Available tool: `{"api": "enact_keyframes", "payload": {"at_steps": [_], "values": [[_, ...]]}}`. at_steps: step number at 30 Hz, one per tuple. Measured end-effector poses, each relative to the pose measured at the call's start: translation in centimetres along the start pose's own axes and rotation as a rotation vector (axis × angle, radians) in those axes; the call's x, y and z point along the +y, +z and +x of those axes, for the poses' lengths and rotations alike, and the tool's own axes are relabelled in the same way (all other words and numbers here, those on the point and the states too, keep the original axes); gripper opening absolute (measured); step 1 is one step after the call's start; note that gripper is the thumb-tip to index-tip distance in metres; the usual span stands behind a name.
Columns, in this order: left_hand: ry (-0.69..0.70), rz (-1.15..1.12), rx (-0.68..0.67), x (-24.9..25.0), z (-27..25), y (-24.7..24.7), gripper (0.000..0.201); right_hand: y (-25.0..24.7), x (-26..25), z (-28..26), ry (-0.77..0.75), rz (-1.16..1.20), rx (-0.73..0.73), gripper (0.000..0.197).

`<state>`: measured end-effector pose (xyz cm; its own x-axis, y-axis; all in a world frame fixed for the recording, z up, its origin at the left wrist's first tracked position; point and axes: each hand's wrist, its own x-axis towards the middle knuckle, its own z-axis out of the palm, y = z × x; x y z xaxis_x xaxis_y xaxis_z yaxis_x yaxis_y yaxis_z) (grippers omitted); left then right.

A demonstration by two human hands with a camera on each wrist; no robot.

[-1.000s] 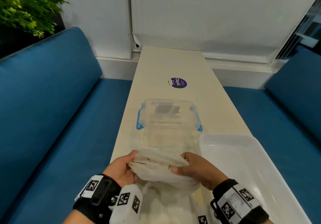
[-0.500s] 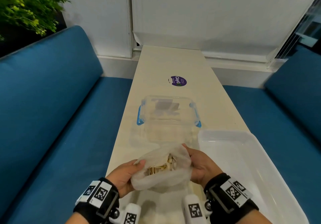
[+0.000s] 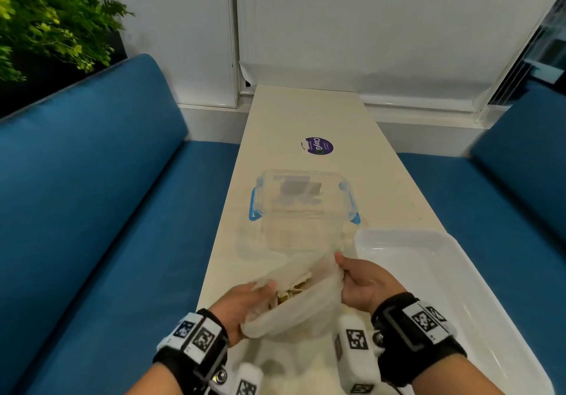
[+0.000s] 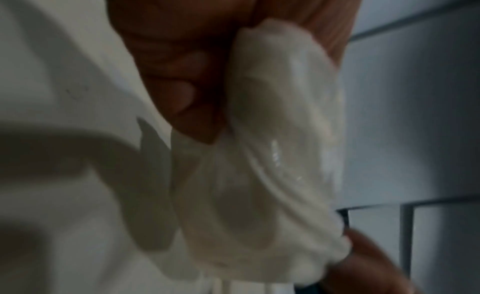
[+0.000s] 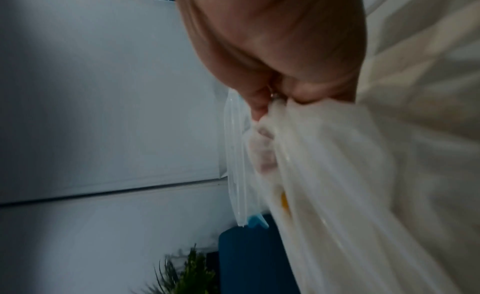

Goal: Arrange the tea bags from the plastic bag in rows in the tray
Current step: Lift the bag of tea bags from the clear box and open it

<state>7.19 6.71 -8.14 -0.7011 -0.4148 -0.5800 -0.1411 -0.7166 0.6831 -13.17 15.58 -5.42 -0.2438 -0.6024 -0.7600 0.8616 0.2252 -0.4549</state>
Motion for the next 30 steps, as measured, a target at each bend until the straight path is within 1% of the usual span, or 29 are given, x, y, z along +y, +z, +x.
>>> {"api": "enact_keyframes", "payload": {"at_steps": [1, 2, 3, 4, 5, 6, 7, 9, 10, 12, 13, 15, 17, 18, 19, 20, 21, 22, 23, 24, 25, 26, 27, 28, 29, 30], "values": [[0.005, 0.063, 0.009, -0.3, 0.1, -0.1, 0.071, 0.2, 0.1, 0.3, -0.004, 0.055, 0.014, 0.024], [0.023, 0.112, 0.046, -0.4, 0.1, 0.0, 0.074, 0.1, 0.4, 1.2, -0.007, 0.042, 0.021, 0.026], [0.060, 0.153, 0.104, -0.4, 0.2, 0.1, 0.065, 0.1, 0.8, 1.7, -0.005, -0.025, 0.035, 0.028], [0.099, 0.203, 0.184, -0.3, 0.3, 0.2, 0.049, -0.4, 1.1, 2.7, -0.010, -0.100, 0.046, 0.034], [0.133, 0.246, 0.253, 0.0, 0.5, 0.2, 0.034, -1.3, 1.1, 3.9, -0.022, -0.172, 0.058, 0.048], [0.161, 0.244, 0.302, 0.3, 0.7, 0.1, 0.028, -2.0, 1.2, 4.5, -0.033, -0.268, 0.042, 0.063], [0.173, 0.185, 0.322, 0.5, 1.1, -0.3, 0.027, -2.1, 1.3, 3.9, -0.041, -0.383, 0.012, 0.069], [0.142, -0.037, 0.282, 0.9, 1.4, -0.6, 0.027, -1.3, 1.4, 1.8, -0.063, -0.575, -0.038, 0.061], [0.102, -0.156, 0.261, 1.1, 1.4, -0.7, 0.027, -1.1, 1.4, 1.1, -0.088, -0.658, -0.059, 0.063], [-0.008, -0.330, 0.253, 1.3, 1.7, -0.6, 0.032, -1.4, 1.6, 1.0, -0.141, -0.816, -0.108, 0.082], [-0.047, -0.367, 0.251, 1.4, 1.9, -0.5, 0.034, -1.7, 1.8, 1.4, -0.171, -0.858, -0.080, 0.088], [-0.069, -0.364, 0.242, 1.4, 2.2, -0.3, 0.038, -2.5, 2.0, 3.0, -0.178, -0.843, -0.015, 0.082], [-0.091, -0.303, 0.202, 1.6, 2.3, -0.3, 0.037, -1.9, 2.1, 3.2, -0.193, -0.700, 0.074, 0.065], [-0.086, -0.247, 0.199, 1.7, 2.4, -0.2, 0.035, -1.5, 2.3, 3.4, -0.200, -0.628, 0.100, 0.054], [-0.047, -0.149, 0.230, 1.8, 2.7, -0.3, 0.034, -1.0, 2.4, 3.3, -0.219, -0.611, 0.109, 0.044], [0.012, 0.009, 0.284, 1.9, 2.9, -0.3, 0.033, -0.7, 2.6, 3.3, -0.268, -0.673, 0.149, 0.037], [0.080, 0.201, 0.353, 2.0, 3.0, -0.2, 0.035, -0.4, 2.6, 3.0, -0.343, -0.785, 0.193, 0.030], [0.152, 0.390, 0.412, 2.0, 2.9, -0.1, 0.043, -0.2, 2.5, 2.6, -0.431, -0.872, 0.215, 0.023], [0.218, 0.549, 0.439, 2.0, 2.7, -0.1, 0.053, -0.1, 2.3, 2.2, -0.512, -0.936, 0.230, 0.019], [0.276, 0.666, 0.445, 2.0, 2.3, 0.1, 0.059, -0.1, 2.1, 1.5, -0.622, -1.000, 0.265, 0.024], [0.338, 0.760, 0.449, 2.0, 1.9, 0.3, 0.059, -0.1, 1.9, 0.6, -0.773, -1.057, 0.317, 0.030], [0.401, 0.842, 0.455, 1.9, 1.6, 0.5, 0.056, 0.0, 1.7, -0.1, -0.944, -1.099, 0.341, 0.028], [0.464, 0.917, 0.462, 1.7, 1.4, 0.7, 0.049, 0.4, 1.7, -0.9, -1.093, -1.137, 0.318, 0.023], [0.517, 0.998, 0.468, 1.6, 1.3, 0.9, 0.040, 0.8, 1.7, -1.5, -1.160, -1.226, 0.266, 0.020], [0.556, 1.085, 0.466, 1.6, 1.3, 1.0, 0.031, 1.1, 1.9, -1.6, -1.160, -1.327, 0.206, 0.021], [0.569, 1.161, 0.461, 1.7, 1.3, 1.3, 0.023, 1.5, 2.3, -1.7, -1.103, -1.452, 0.161, 0.023]]}}
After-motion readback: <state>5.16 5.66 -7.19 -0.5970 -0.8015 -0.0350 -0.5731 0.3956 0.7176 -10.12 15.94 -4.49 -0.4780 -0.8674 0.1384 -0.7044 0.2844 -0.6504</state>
